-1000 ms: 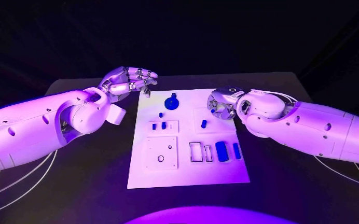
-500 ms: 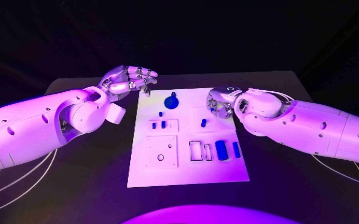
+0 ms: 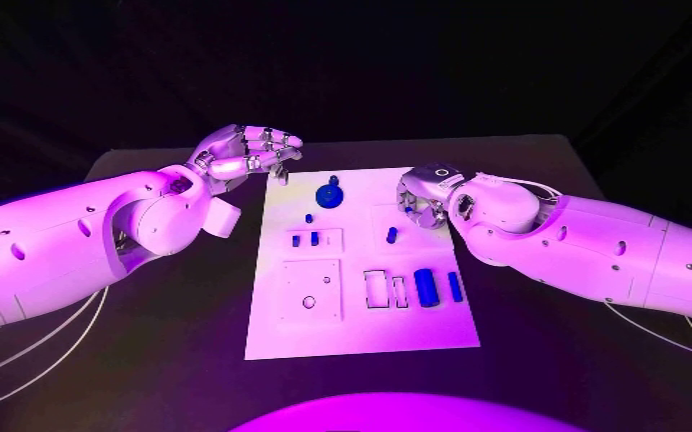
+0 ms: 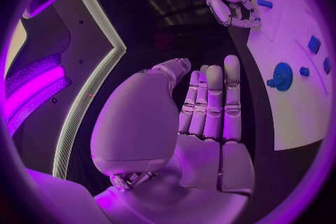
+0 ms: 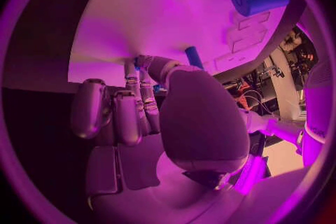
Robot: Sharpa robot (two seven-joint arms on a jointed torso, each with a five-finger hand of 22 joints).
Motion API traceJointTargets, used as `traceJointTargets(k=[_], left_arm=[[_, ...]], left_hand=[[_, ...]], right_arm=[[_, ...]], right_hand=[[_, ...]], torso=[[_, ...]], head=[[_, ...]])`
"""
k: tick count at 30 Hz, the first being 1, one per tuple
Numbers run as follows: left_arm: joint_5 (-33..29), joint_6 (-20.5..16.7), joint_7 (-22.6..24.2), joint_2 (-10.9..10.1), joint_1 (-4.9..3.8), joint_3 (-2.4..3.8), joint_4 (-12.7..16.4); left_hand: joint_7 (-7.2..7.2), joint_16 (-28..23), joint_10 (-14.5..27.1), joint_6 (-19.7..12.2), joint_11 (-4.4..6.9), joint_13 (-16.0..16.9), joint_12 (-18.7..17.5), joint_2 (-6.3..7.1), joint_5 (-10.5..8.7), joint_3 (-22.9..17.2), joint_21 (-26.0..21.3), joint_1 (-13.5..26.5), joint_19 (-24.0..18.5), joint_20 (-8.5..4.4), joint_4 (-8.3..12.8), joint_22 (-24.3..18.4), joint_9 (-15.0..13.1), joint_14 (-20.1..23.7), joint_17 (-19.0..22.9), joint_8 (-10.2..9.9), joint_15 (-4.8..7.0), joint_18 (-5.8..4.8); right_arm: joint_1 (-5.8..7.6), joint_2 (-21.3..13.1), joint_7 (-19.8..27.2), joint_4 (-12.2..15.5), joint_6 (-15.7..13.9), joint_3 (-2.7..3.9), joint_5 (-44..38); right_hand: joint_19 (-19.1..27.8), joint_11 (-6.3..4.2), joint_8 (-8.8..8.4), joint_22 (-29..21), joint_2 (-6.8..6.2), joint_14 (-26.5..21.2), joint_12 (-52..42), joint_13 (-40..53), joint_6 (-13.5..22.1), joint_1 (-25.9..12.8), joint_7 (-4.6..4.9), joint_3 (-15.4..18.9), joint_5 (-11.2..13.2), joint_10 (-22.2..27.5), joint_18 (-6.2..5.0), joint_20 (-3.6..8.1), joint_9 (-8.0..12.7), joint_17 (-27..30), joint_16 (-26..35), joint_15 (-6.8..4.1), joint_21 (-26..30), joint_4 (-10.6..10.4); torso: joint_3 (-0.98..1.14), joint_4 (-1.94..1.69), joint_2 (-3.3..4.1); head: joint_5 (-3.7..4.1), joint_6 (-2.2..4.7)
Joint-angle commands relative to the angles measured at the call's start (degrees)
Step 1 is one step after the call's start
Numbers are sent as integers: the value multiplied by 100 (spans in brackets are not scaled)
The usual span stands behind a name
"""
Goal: Assemble the parts on the task board
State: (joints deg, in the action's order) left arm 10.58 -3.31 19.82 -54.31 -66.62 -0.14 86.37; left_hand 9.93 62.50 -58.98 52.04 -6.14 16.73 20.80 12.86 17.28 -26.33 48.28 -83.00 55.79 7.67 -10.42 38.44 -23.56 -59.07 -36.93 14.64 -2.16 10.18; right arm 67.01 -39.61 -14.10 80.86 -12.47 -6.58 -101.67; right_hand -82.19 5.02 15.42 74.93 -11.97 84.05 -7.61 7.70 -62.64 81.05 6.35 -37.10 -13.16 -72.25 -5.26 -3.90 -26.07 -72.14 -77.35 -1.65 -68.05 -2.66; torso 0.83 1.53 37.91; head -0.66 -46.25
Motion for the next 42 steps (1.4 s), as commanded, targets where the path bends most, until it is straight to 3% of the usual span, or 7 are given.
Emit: traceJointTargets(k=[1,14,21,35,42], left_arm=[[54,38,74,-2,-3,4,20],[61,43,52,-6,-3,4,12],[54,50,31,-13,-3,4,-2],[51,61,12,-19,-3,4,-24],[45,65,10,1,-2,4,-36]], left_hand=[[-8,18,50,29,-4,-6,-11,-6,12,0,-37,-52,49,-5,29,-5,-6,-26,-7,30,-7,38],[1,15,76,13,-13,-12,-25,3,15,8,-40,-53,50,-6,30,-6,-2,-18,-10,26,-11,37],[21,11,113,-19,-32,-21,-41,7,13,29,-52,-26,46,2,7,-12,7,-6,-14,18,-26,32],[29,10,129,-37,-39,-23,-48,11,13,37,-58,-20,45,6,1,-14,12,-1,-16,12,-31,31],[29,10,129,-37,-39,-23,-48,11,13,37,-58,-20,45,6,1,-14,12,-1,-16,12,-31,31]], right_arm=[[-89,-1,-87,17,108,-63,-82],[-90,-89,-90,136,-390,-56,-88],[-77,-247,-43,304,-738,-13,-5],[-21,-754,433,939,-1815,63,585],[-73,-827,603,1376,-1964,70,787]], right_hand=[[-52,-271,30,429,53,253,24,73,-36,-25,-3,-24,-1,-302,103,11,-10,13,39,-34,-38,63],[-69,-273,35,462,46,253,39,75,-46,-51,-2,-53,21,-326,112,13,-23,16,38,-38,-91,89],[-82,-274,36,483,42,254,47,76,-51,-66,-2,-66,36,-338,119,13,-29,13,34,-40,-128,100],[-96,-273,37,509,33,255,57,76,-53,-83,0,-77,47,-345,126,16,-35,10,30,-42,-172,109],[-95,-273,36,509,31,256,61,76,-52,-85,2,-82,48,-345,126,17,-37,5,26,-45,-172,114]], torso=[[2,2,3],[-2,1,-2],[-4,4,-4],[2,5,-9],[2,-1,-6]], head=[[-1,2],[-6,9],[-10,8],[-36,34],[-108,72]])
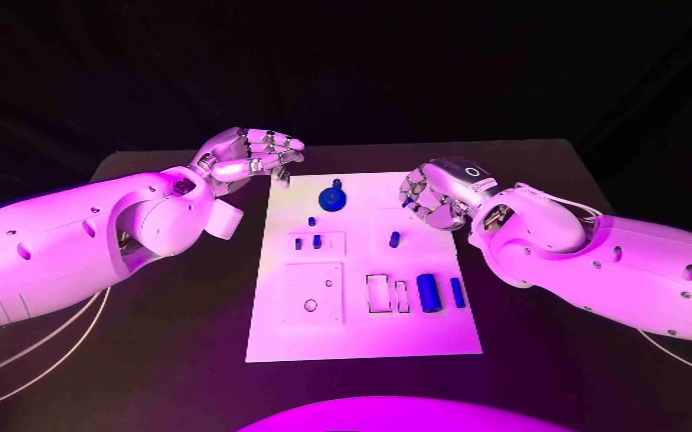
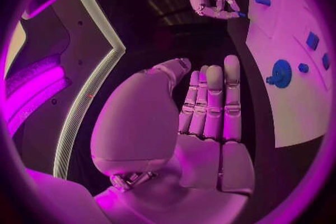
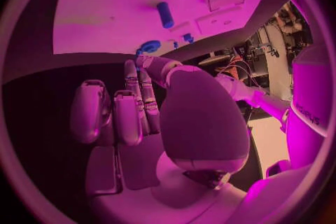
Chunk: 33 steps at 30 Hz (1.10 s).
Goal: Assemble the parts on the task board
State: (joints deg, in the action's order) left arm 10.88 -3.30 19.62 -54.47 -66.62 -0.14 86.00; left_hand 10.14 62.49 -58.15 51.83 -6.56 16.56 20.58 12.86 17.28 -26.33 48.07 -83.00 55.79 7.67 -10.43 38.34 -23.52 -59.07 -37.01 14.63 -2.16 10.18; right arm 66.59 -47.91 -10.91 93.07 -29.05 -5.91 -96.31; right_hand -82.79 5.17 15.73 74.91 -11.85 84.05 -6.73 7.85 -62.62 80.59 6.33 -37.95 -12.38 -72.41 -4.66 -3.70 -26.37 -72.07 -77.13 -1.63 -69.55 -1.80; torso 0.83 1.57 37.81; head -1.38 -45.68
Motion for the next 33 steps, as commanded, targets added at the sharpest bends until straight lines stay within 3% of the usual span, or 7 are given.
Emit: traceJointTargets(k=[1,6,12,19,23,31,33], left_arm=[[15,63,29,21,-2,4,-1],[11,56,28,43,-2,4,-4],[3,26,27,86,-2,3,-13],[-17,-47,36,124,-3,3,-11],[-26,-111,30,149,-4,2,5],[-30,-159,32,188,-4,2,35],[-30,-165,32,195,-5,2,37]], left_hand=[[13,9,55,-26,-1,-8,-29,12,14,41,-41,-18,44,9,-2,-7,10,2,-9,10,-35,30],[13,9,55,-26,-1,-8,-29,12,14,41,-41,-18,44,9,-2,-7,10,2,-9,10,-35,30],[16,9,59,-31,-3,-9,-30,12,14,43,-43,-18,43,10,-4,-8,11,4,-10,9,-37,30],[16,9,59,-31,-3,-9,-30,12,14,43,-43,-18,43,10,-4,-8,11,4,-10,9,-37,30],[19,7,63,-36,-6,-9,-30,12,15,47,-48,-16,41,14,-7,-10,13,8,-11,9,-40,29],[19,7,63,-36,-6,-9,-30,12,15,47,-48,-16,41,14,-7,-10,13,8,-11,9,-40,29],[19,7,63,-36,-6,-9,-30,12,15,47,-48,-16,41,14,-7,-10,13,8,-11,9,-40,29]], right_arm=[[-48,12,292,235,-286,3,265],[-110,156,293,497,-115,2,293],[-239,492,263,611,156,-39,256],[-447,833,217,436,387,-98,215],[-558,1021,162,298,564,-125,162],[-634,1214,-3,135,724,-153,35],[-642,1245,-45,105,727,-158,11]], right_hand=[[-36,-289,4,515,19,255,-27,61,-54,-39,5,2,-30,-329,66,-3,-8,-5,2,-48,-26,29],[-27,-287,3,502,18,253,-22,61,-52,-44,9,-1,-26,-330,60,-2,-9,8,11,-49,3,33],[-16,-285,0,489,21,250,-15,60,-48,-50,13,-7,-19,-328,54,-1,-11,18,18,-49,32,36],[-11,-282,-3,485,27,248,-6,60,-42,-54,17,-15,-11,-327,52,-1,-13,26,23,-48,44,41],[-3,-278,-7,478,33,245,5,59,-35,-64,23,-23,1,-325,48,-1,-16,36,30,-46,64,47],[4,-276,-9,471,35,243,11,58,-32,-71,26,-25,11,-324,45,-2,-19,46,37,-44,81,49],[1,-275,-10,476,36,243,14,58,-30,-73,26,-27,14,-323,47,-2,-19,43,35,-43,72,51]], torso=[[-1,-3,4],[-8,6,-8],[-22,-16,0],[-29,-23,6],[-18,-13,14],[-20,-7,14],[-13,-5,15]], head=[[-53,17],[-210,1],[-373,-28],[-545,-87],[-658,-142],[-756,-224],[-772,-239]])
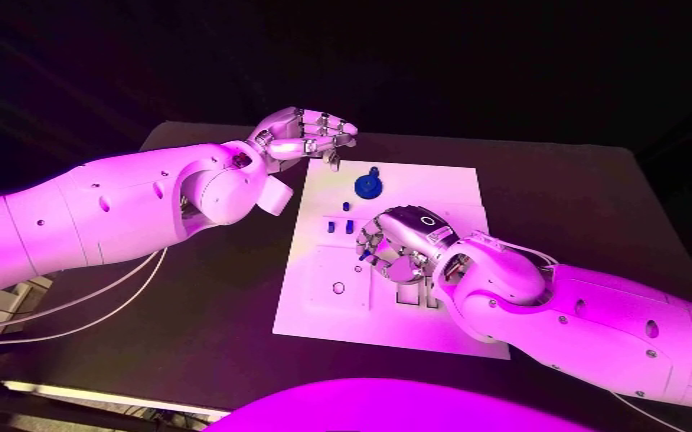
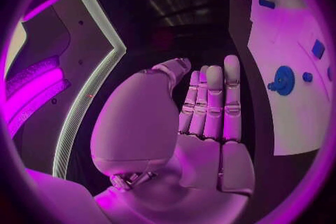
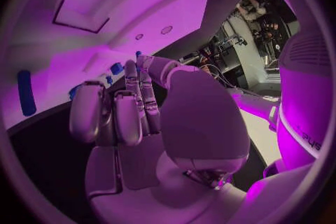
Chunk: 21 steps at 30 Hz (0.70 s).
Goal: Assemble the parts on the task board
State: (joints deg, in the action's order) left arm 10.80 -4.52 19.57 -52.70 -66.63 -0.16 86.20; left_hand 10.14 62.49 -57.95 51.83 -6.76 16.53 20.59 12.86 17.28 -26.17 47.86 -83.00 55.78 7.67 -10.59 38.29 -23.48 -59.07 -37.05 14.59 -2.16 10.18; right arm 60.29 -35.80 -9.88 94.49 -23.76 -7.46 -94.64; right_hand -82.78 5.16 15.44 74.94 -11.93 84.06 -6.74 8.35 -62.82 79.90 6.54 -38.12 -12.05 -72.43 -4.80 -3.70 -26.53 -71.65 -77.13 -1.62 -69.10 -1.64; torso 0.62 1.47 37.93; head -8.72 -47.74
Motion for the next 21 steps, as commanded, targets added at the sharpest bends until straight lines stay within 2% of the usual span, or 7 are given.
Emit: traceJointTargets(k=[1,5,13,21], left_arm=[[-22,-44,38,20,-4,4,18],[-23,-43,39,32,-4,4,19],[-23,-34,40,47,-4,4,11],[-23,-20,34,51,-4,4,1]], left_hand=[[20,8,44,-36,14,-5,-30,12,15,30,-27,-16,41,14,9,-5,9,8,-8,13,-40,29],[21,6,45,-38,12,-5,-29,9,16,32,-31,-17,39,16,6,-7,9,13,-9,15,-43,29],[21,6,45,-38,12,-5,-29,9,16,32,-31,-17,39,16,6,-7,9,13,-9,15,-43,29],[21,6,45,-38,12,-5,-29,9,16,32,-31,-17,39,16,6,-7,9,13,-9,15,-43,29]], right_arm=[[-15,45,-162,-48,199,-4,-165],[-26,85,-203,-85,213,-10,-198],[-55,152,-212,-109,275,-18,-213],[-80,202,-215,-144,338,-33,-211]], right_hand=[[0,-274,20,473,44,242,15,7,-9,-4,5,-11,-20,-322,61,-2,-3,2,35,-45,28,35],[0,-274,20,473,44,242,15,7,-9,-4,5,-11,-20,-322,61,-2,-3,2,35,-45,28,35],[0,-273,19,474,46,244,17,7,-8,-5,6,-14,-18,-322,61,-2,-4,-5,29,-44,28,38],[0,-273,19,474,46,244,17,7,-8,-5,6,-14,-18,-322,61,-2,-4,-5,29,-44,28,38]], torso=[[11,9,2],[17,10,-1],[18,2,4],[13,12,2]], head=[[-43,-38],[-57,-62],[-68,-98],[-73,-120]])
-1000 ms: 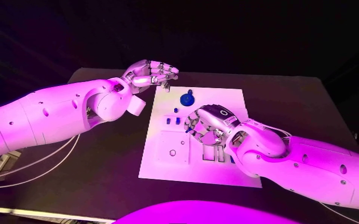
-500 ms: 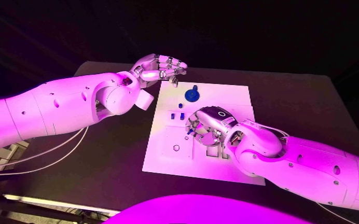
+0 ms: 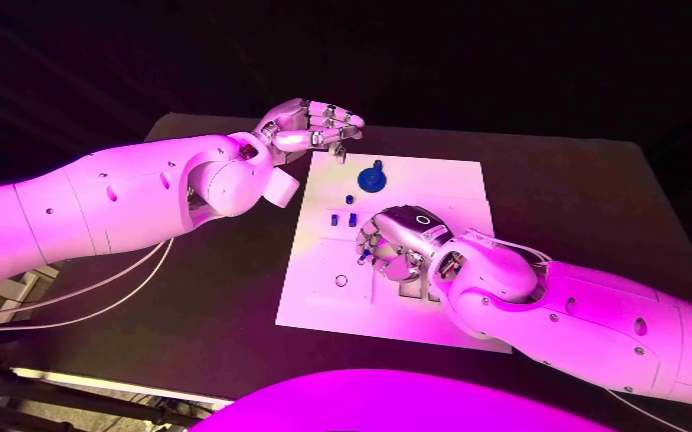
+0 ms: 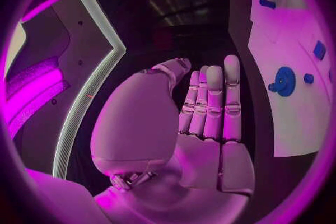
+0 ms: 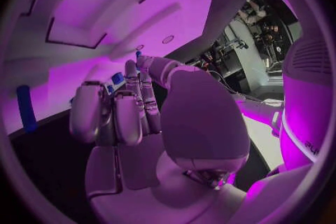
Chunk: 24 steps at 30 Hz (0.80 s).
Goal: Assemble the parts on the task board
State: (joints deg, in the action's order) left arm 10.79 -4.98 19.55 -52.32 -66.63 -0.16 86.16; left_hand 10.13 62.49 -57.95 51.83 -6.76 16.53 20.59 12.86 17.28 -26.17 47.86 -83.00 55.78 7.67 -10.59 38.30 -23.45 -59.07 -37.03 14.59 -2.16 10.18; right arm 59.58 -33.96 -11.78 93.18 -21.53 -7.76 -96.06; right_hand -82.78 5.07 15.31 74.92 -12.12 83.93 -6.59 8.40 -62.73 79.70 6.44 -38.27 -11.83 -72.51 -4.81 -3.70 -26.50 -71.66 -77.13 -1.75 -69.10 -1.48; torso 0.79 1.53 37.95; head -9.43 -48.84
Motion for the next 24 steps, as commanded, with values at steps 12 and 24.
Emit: traceJointTargets(k=[12,24], left_arm=[[-21,56,14,10,-4,4,-2],[-21,77,-10,6,-5,4,-11]], left_hand=[[21,6,45,-38,12,-6,-29,9,16,32,-31,-17,39,16,6,-7,6,13,-10,15,-43,30],[21,6,45,-38,12,-6,-29,9,16,32,-31,-17,39,16,6,-7,6,13,-10,15,-43,30]], right_arm=[[-29,54,-47,-45,225,-18,-72],[-40,98,-130,-73,349,-27,-148]], right_hand=[[4,-263,30,474,68,257,11,3,-13,7,18,-3,-31,-317,61,-3,-11,-3,29,-29,36,31],[6,-262,29,472,69,256,16,3,-11,3,20,-5,-29,-317,59,-3,-14,0,31,-28,42,36]], torso=[[-8,2,-2],[-6,4,-2]], head=[[-1,-20],[10,-19]])
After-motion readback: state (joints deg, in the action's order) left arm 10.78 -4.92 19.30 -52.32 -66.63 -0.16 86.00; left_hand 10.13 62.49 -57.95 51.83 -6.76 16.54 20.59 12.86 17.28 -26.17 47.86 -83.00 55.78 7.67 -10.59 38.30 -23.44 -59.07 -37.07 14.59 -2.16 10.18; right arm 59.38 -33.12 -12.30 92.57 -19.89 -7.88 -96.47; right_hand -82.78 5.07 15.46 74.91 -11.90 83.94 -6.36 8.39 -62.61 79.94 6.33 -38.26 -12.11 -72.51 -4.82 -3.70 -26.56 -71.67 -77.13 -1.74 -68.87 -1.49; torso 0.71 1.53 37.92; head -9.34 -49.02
